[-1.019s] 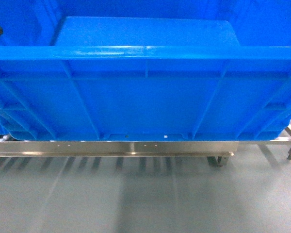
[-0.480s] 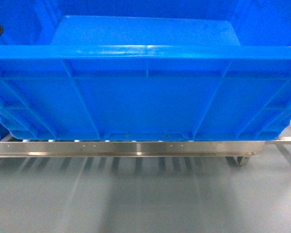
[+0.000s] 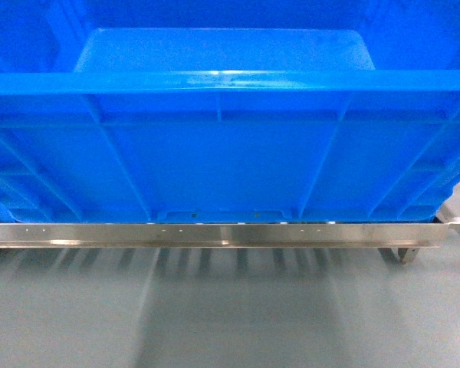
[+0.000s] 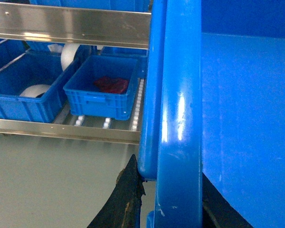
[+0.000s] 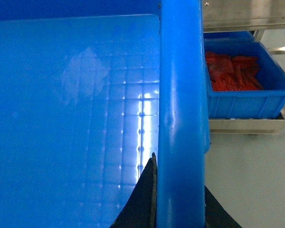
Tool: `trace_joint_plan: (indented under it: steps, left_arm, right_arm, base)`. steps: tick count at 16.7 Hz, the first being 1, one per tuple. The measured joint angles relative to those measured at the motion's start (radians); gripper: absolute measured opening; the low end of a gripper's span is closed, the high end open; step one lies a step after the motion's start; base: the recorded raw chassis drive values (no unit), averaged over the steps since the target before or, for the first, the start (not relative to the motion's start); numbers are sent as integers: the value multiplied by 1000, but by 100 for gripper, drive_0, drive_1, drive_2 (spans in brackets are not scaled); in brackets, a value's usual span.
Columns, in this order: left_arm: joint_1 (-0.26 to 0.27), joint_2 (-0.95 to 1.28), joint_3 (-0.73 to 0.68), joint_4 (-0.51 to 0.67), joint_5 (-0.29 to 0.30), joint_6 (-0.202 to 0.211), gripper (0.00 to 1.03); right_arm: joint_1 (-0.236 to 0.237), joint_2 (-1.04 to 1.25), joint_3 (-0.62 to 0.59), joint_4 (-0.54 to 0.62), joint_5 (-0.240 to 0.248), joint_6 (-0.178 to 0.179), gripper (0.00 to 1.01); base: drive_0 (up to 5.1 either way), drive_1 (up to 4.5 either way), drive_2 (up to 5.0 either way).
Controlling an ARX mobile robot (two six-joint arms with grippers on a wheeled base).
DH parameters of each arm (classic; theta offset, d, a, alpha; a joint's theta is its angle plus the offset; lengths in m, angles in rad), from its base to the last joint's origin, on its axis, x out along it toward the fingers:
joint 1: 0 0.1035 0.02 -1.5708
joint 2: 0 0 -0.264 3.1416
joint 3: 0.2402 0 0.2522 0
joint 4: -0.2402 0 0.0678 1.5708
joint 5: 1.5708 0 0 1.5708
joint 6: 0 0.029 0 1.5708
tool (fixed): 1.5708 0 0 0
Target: Place box next to blue box on left shelf
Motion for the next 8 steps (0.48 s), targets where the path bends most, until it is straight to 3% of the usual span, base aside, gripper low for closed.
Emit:
trace_joint_plan:
  steps: [8]
  left_arm:
    - [-2,-3,0,4,-2,1,16]
  right_arm:
    - [-3,5,0,0,-6,5,8]
  base:
    - [0,0,0]
